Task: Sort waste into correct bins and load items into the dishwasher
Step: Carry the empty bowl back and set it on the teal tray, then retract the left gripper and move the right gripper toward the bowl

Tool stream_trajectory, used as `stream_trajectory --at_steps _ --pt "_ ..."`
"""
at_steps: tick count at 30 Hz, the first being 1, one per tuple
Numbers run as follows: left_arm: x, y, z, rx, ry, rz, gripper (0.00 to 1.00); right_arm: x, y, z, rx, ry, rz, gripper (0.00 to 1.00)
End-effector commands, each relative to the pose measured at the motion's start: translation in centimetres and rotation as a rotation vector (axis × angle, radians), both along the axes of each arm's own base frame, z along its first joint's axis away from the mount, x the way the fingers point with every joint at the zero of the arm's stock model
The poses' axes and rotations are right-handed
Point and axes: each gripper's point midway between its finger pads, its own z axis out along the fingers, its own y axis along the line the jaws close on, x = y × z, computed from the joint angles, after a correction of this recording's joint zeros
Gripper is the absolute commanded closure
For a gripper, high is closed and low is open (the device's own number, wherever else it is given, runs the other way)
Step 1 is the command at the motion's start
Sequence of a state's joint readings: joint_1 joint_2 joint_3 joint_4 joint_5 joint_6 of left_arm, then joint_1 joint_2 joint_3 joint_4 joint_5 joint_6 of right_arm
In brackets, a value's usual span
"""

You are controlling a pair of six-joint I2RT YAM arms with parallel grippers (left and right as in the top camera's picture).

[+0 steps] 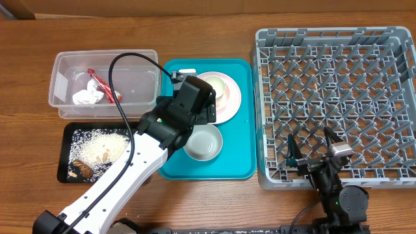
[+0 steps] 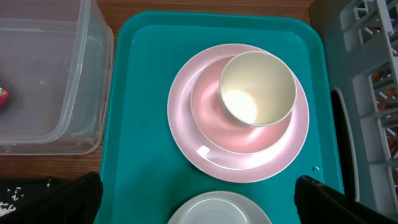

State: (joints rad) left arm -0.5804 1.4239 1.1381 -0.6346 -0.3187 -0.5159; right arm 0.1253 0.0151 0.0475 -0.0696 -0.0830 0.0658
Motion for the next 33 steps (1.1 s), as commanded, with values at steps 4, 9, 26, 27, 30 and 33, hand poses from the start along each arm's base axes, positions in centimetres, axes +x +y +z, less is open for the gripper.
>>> stream_trajectory --at_steps 4,9,26,27,30,33 --pt "1.1 1.3 2.0 0.030 -0.076 0.062 0.00 -2.9 -0.1 10.2 0.151 -0.054 0.024 0.00" --pt "1.8 3.6 2.8 0.066 -0.096 0.134 0.00 -4.0 -0.7 15.3 0.131 0.100 -0.015 0.00" --pt "2.0 15.2 3.2 -0.072 0.085 0.392 0.00 -1.0 12.3 19.3 0.265 0.622 0.803 0.00" --pt "1.9 16.1 3.0 -0.079 0.096 0.415 0.00 -0.6 12.6 18.9 0.277 0.643 0.827 0.00" --pt "1.2 19.0 2.5 -0.117 0.133 0.489 0.00 2.0 13.3 15.7 0.300 0.775 0.797 0.04" --pt "0.5 21.0 2.2 -0.118 0.152 0.549 0.00 3.8 14.1 11.2 0.245 0.915 0.688 0.20"
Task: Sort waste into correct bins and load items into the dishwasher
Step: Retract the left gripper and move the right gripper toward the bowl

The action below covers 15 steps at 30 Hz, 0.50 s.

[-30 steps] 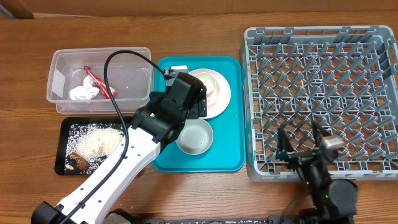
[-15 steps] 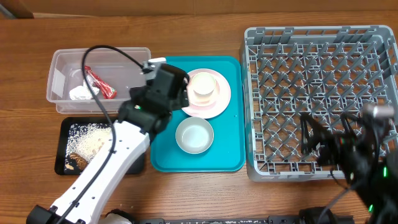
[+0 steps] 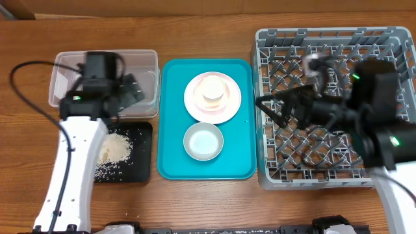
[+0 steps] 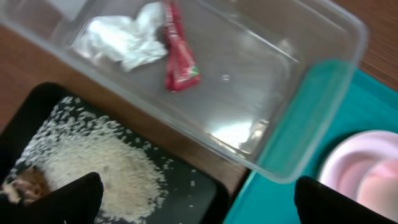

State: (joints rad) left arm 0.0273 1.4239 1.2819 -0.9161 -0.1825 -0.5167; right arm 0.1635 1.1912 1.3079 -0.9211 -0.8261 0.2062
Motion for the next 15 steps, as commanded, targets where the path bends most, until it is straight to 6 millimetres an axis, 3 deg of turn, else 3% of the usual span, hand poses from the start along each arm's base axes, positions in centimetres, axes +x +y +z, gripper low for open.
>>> stream_trajectory --at_steps 1,4,10,15 --pt "-0.2 1.2 0.8 -0.039 -0.019 0.033 0.00 1.0 1.8 -2.9 -0.095 0.070 0.008 0.25" --pt "-0.4 1.8 0.5 -0.041 -0.012 0.054 0.00 1.8 3.4 -6.4 -0.247 0.110 -0.039 0.38" --pt "-0.3 1.8 0.4 -0.041 -0.009 0.054 0.00 2.9 5.5 -10.1 -0.482 0.058 -0.150 0.41" --pt "-0.3 1.8 0.4 -0.041 -0.011 0.053 0.00 1.9 7.4 -12.9 -0.619 0.039 -0.135 0.41"
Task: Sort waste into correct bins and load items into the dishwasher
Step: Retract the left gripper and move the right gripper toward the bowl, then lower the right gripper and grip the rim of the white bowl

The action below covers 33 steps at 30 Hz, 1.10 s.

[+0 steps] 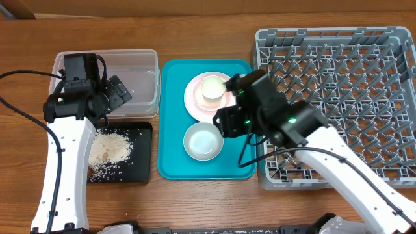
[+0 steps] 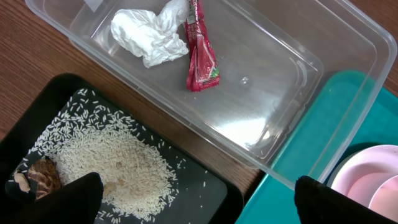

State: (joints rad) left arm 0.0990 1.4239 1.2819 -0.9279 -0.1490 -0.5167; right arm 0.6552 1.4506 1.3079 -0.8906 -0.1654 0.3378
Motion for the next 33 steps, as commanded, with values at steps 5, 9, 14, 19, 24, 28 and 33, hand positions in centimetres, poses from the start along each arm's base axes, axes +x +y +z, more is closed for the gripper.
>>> stream_trajectory --at_steps 5,9,14,19,24,28,33 --pt "0.3 -0.2 0.7 -0.011 -0.022 -0.002 0.00 0.8 -1.8 -3.5 -0.272 -0.035 -0.128 0.46" --pt "0.3 -0.1 0.7 -0.010 -0.025 -0.002 0.00 0.1 -2.4 -5.1 -0.304 0.039 -0.183 0.59" --pt "0.4 -0.1 0.8 -0.012 -0.031 0.001 0.00 -0.8 -2.3 -6.8 -0.295 0.096 -0.176 0.59" --pt "0.4 -0.1 0.8 -0.012 -0.031 0.001 0.00 -1.8 -0.7 -8.7 -0.214 0.149 -0.128 0.59" --pt "0.4 -0.2 0.8 -0.028 -0.037 0.030 0.00 -2.0 -0.6 -11.3 -0.190 0.142 -0.123 0.59" --pt "0.4 -0.1 0.8 -0.030 -0.037 0.034 0.00 -2.0 -0.6 -12.5 -0.176 0.128 -0.123 0.59" --pt "0.4 -0.1 0.8 -0.030 -0.037 0.034 0.00 -2.0 -0.5 -13.6 -0.160 0.117 -0.122 0.59"
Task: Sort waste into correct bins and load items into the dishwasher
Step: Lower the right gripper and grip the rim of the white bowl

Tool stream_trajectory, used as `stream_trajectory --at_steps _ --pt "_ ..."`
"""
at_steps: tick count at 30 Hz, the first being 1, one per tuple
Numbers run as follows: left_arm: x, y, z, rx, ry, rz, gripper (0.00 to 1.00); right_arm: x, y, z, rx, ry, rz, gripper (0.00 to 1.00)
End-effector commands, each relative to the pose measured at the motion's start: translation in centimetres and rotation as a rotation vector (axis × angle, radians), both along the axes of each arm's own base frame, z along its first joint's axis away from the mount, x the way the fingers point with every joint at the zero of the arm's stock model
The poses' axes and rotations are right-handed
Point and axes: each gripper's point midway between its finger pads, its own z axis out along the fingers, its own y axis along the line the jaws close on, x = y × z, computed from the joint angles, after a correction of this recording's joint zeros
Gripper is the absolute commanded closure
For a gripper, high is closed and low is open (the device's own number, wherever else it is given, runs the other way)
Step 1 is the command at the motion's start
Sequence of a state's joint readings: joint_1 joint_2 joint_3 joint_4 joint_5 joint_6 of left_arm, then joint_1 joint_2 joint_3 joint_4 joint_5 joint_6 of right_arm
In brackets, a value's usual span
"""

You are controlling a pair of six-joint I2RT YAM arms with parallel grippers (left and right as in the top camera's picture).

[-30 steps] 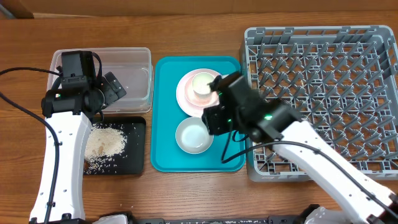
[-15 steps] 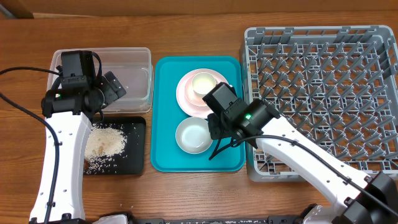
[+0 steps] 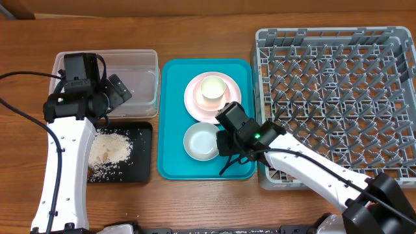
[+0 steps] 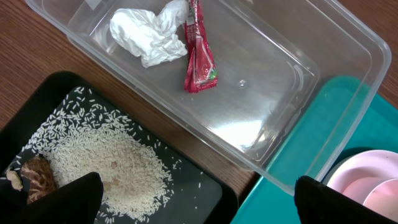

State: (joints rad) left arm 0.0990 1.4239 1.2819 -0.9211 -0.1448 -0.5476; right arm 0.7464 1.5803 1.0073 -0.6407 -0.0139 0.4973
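A pink plate [image 3: 195, 97] carrying a cream bowl [image 3: 212, 88] sits at the back of the teal tray [image 3: 172, 166]. In front of it is a white bowl [image 3: 201, 142]. My right gripper [image 3: 225, 153] is low at that bowl's right rim, its dark fingers spread, nothing held. My left gripper [image 3: 117, 91] hangs open and empty over the near edge of the clear bin [image 4: 298, 74]. In the bin lie crumpled white paper [image 4: 148, 34] and a red wrapper [image 4: 199, 59]. The black tray [image 4: 205, 190] holds rice [image 4: 106, 165] and a brown scrap [image 4: 36, 171].
The grey dish rack [image 3: 338, 97] fills the right side, its left wall close to the teal tray. My right arm [image 3: 305, 170] crosses the rack's front left corner. The clear bin and black tray stand side by side left of the teal tray. Bare wood [image 3: 195, 13] runs along the back.
My right gripper has moved from between the pink plate and the white bowl down to the white bowl's right rim. The left arm has barely shifted.
First my left gripper hung open over the pink plate while the right arm rested at the rack's front. Then the left was over the clear bin and the right over the rack. The right then stood over the tray, and is now beside the white bowl.
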Motion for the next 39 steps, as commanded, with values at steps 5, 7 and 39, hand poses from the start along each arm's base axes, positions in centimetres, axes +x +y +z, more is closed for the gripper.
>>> stream_trajectory --at_steps 5,7,39 --pt "0.3 -0.1 0.7 -0.012 -0.024 0.009 0.00 -0.5 -0.2 -1.9 0.018 -0.001 -0.009 0.59" --pt "0.3 -0.1 0.7 -0.012 -0.024 0.009 0.00 -0.4 -0.2 -1.8 0.019 -0.002 -0.009 0.59" --pt "0.3 -0.1 0.7 -0.012 -0.024 0.009 0.00 1.5 2.0 -2.4 0.088 -0.049 0.000 0.76"
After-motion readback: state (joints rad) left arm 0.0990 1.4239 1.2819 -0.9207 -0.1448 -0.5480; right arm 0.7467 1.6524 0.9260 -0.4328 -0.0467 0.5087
